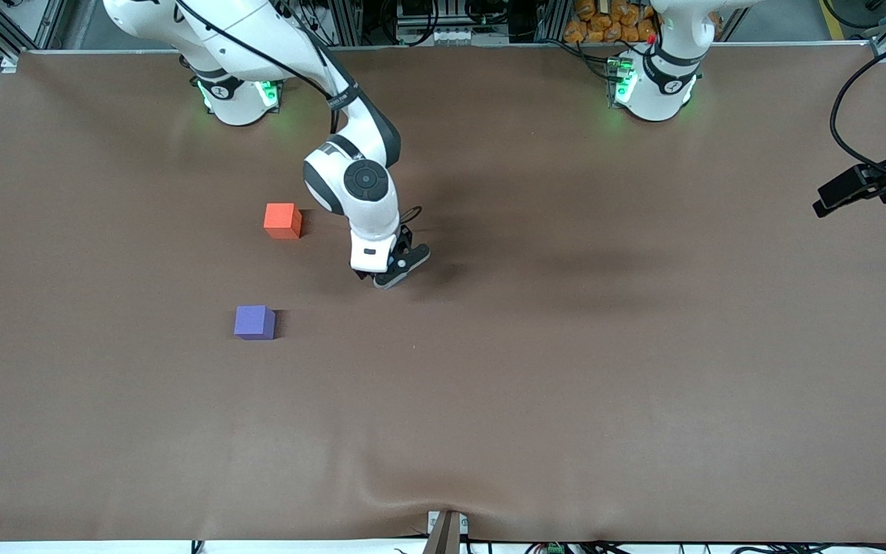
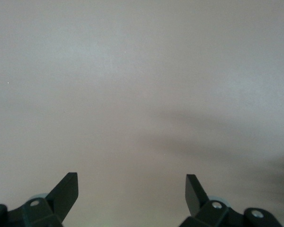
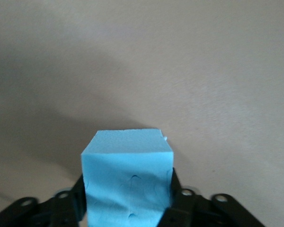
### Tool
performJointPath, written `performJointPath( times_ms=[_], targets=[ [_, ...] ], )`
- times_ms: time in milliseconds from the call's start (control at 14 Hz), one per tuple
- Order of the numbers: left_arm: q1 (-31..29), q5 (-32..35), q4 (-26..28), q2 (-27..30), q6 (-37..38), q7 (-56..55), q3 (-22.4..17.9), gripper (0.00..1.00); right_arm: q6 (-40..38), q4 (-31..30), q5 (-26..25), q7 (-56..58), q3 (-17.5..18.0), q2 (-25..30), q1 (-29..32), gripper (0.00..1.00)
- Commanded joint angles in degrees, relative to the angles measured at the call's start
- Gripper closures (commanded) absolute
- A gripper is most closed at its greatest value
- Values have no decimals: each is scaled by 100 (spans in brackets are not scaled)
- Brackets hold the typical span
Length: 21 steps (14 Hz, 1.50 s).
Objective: Place blue block between orange and purple blocks
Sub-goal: 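Carry the blue block with the right gripper between orange and purple blocks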
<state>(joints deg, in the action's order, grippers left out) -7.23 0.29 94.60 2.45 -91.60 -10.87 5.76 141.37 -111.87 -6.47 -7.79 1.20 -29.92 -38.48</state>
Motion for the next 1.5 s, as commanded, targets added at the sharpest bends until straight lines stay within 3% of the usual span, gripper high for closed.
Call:
performJointPath(
  times_ms=[0, 71, 286, 571, 786, 1000, 1429],
  targets=[
    [-59, -46, 76, 212, 151, -12, 48, 0, -39, -72, -56, -361, 29, 520, 244, 100],
    [-50, -46, 76, 212, 151, -12, 48, 0, -318, -72, 14, -573, 56, 766, 462, 100],
    [2, -55, 50, 177, 134, -3, 83, 0, -1574, -89, 874, -549, 30, 1679, 1270, 100],
    [29, -222, 67, 186, 274, 120, 294, 0, -2096, -905, 911, -531, 29, 2595, 2527, 100],
    [20, -222, 50, 308, 459, 120, 514, 0, -1808, -1397, 929, -320, 29, 2562, 2934, 100],
    [3, -222, 50, 326, 468, 173, 585, 0, -710, -2048, 1043, -338, 38, 2439, 2881, 100],
    [20, -248, -12, 423, 503, 287, 664, 0, -128, -2094, 1403, -347, 65, 1798, 2644, 100]
  ],
)
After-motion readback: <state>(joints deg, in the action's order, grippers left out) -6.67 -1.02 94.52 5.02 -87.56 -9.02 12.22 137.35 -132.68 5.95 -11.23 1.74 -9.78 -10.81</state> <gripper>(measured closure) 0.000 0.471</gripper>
